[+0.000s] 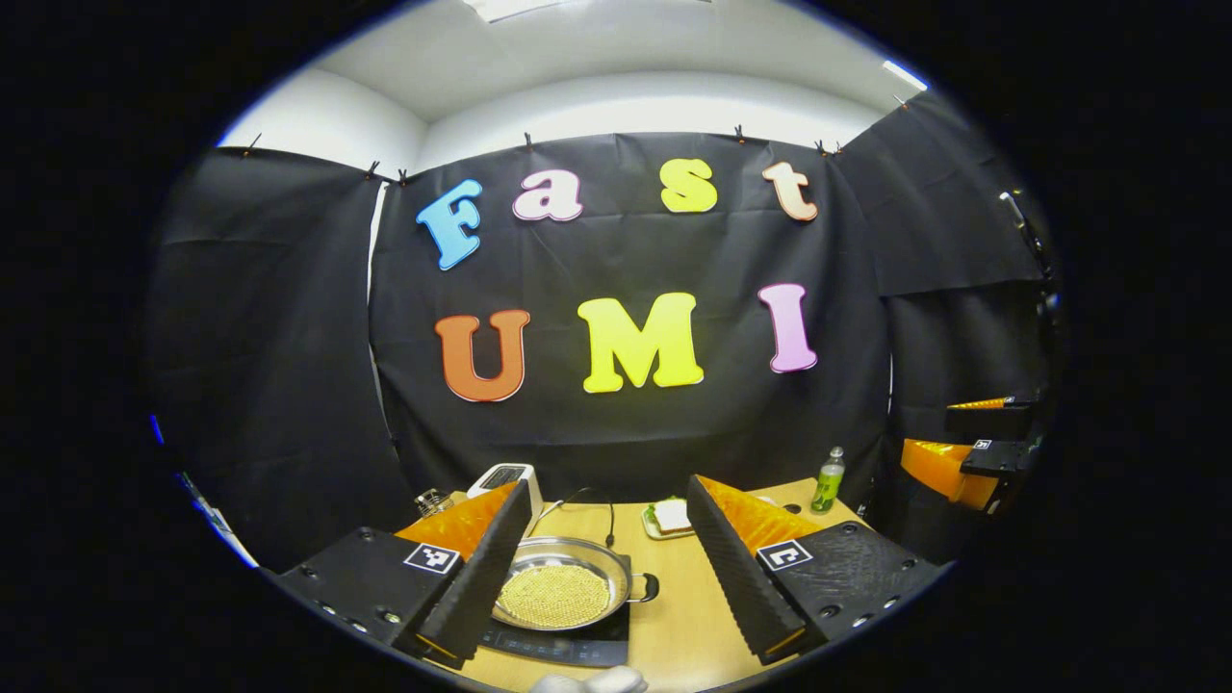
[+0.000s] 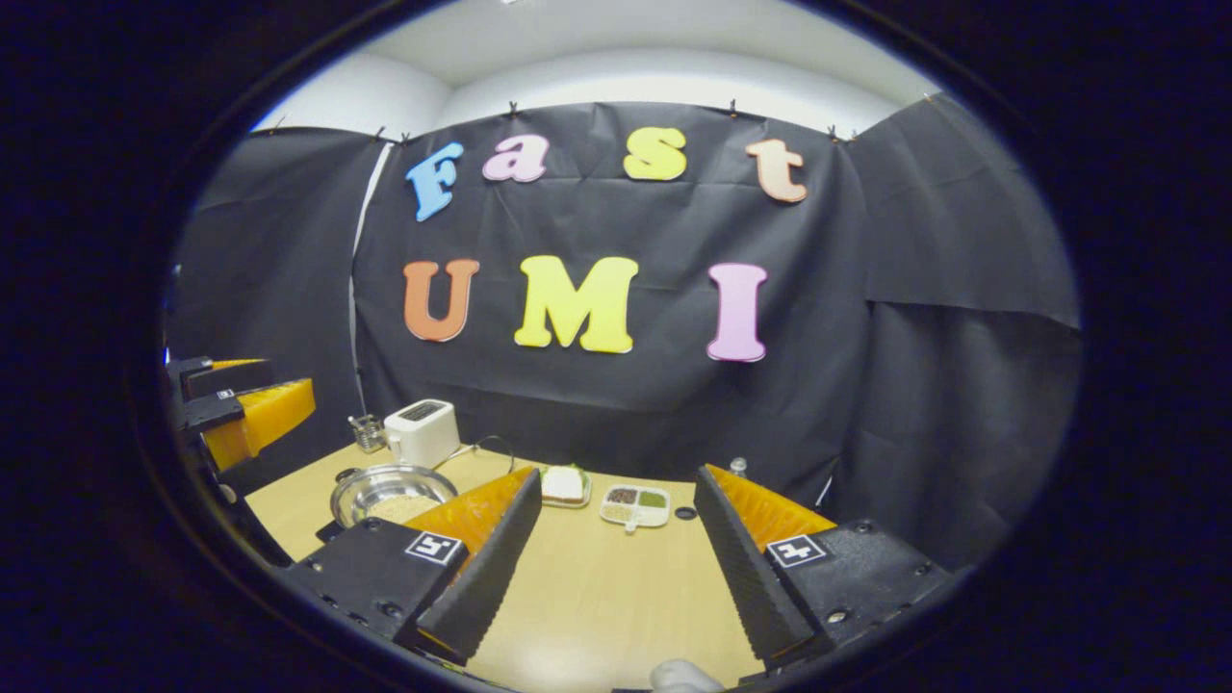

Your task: First push the handle of the pot to place it horizontally, then grasp the pot with both hands and set it on the induction cooktop.

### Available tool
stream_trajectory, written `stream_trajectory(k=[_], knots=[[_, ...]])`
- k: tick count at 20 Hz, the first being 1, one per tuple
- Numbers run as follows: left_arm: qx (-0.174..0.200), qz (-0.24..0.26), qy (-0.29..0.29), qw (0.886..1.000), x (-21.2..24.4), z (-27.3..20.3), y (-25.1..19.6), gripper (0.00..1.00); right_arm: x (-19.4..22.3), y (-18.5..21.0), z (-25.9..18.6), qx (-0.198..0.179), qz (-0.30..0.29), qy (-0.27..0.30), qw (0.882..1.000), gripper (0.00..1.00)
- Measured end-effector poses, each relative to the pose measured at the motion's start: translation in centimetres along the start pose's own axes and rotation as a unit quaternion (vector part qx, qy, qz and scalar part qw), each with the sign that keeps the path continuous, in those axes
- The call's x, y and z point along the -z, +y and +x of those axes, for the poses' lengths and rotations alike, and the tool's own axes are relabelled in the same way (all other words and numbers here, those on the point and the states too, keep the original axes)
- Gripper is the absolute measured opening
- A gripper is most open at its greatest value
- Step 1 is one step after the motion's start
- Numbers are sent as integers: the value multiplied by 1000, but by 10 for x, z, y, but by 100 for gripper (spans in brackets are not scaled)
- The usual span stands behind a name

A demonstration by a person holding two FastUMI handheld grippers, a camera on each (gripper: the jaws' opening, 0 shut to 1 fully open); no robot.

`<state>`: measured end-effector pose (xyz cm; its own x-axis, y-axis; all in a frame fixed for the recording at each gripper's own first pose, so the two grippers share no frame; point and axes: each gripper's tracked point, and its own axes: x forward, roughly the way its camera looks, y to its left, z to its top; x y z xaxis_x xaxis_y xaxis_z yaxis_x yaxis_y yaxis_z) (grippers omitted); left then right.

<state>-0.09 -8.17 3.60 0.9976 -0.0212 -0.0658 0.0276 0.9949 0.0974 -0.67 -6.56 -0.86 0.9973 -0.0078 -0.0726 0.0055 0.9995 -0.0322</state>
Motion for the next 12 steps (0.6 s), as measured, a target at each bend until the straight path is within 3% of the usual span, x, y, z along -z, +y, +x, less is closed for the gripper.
stream_trajectory(k=[7, 12], knots=[[1, -7, -18, 1000, -24, -11, -38, 96, -27, -66, -24, 22, 24, -39, 999, 100], [-3, -7, -16, 1000, -23, -16, -49, 96, -27, -89, -32, 33, 39, -42, 998, 100]])
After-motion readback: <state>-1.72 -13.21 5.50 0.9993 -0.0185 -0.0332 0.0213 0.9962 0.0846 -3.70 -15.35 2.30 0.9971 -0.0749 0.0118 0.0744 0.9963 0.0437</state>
